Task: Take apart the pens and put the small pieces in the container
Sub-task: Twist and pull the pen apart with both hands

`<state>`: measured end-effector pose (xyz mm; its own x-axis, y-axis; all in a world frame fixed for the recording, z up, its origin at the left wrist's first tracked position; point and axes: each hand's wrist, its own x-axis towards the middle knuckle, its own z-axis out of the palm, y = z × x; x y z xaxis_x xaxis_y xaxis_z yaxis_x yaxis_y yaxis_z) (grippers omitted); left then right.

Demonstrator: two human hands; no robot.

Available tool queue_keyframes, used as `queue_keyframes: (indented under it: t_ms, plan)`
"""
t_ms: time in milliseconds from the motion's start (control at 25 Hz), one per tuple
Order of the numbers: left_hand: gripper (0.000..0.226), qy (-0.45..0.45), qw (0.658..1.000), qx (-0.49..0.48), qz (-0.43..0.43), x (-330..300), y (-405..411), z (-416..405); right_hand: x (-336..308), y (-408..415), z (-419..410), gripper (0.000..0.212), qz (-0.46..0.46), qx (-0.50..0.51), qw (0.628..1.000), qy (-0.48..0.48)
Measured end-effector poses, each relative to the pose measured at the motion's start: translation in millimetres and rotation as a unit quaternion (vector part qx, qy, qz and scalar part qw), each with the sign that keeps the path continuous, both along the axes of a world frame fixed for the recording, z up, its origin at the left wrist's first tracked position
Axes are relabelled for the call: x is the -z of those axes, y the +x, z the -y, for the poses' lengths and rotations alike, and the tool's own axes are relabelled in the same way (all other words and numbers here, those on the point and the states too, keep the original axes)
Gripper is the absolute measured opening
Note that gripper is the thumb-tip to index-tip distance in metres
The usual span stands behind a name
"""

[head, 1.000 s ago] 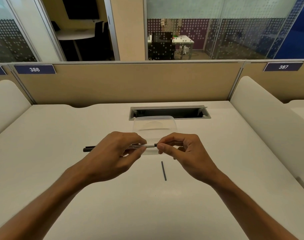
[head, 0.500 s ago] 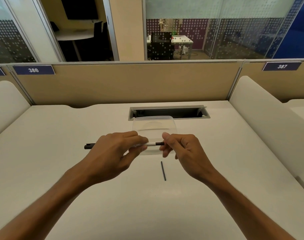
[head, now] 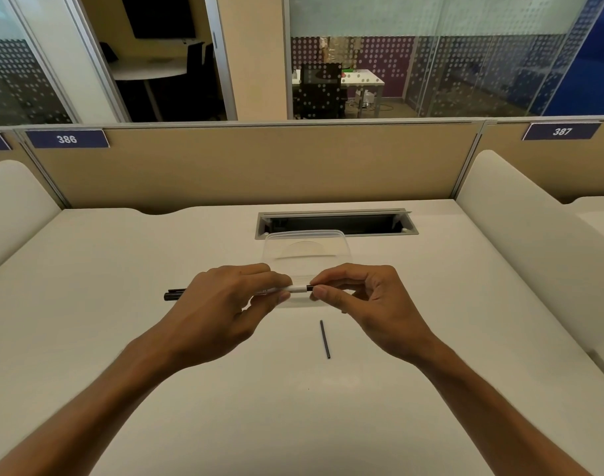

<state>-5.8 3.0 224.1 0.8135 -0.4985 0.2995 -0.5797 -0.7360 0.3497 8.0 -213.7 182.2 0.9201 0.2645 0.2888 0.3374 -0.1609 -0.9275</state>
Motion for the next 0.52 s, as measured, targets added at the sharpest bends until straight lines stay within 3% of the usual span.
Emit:
queue_keyframes:
  t_ms: [120, 360, 520]
  plan:
    - [0.029, 0.001, 1.000, 0.002, 0.002, -0.3, -0.7, 0.2, -1.6, -0.1, 0.8, 0.013, 0.011, 0.009, 1.000, -0.020]
    - [0.030, -0.002, 1.000, 0.003, -0.002, 0.3, -0.5, 0.7, 5.1, 4.0, -4.0, 0.039, 0.012, 0.072, 0.997, -0.038]
    - [0.031, -0.004, 1.000, 0.003, -0.003, 0.9, 0.0, 0.4, 4.3, 3.4, -4.8, 0.035, -0.007, 0.025, 0.999, -0.026]
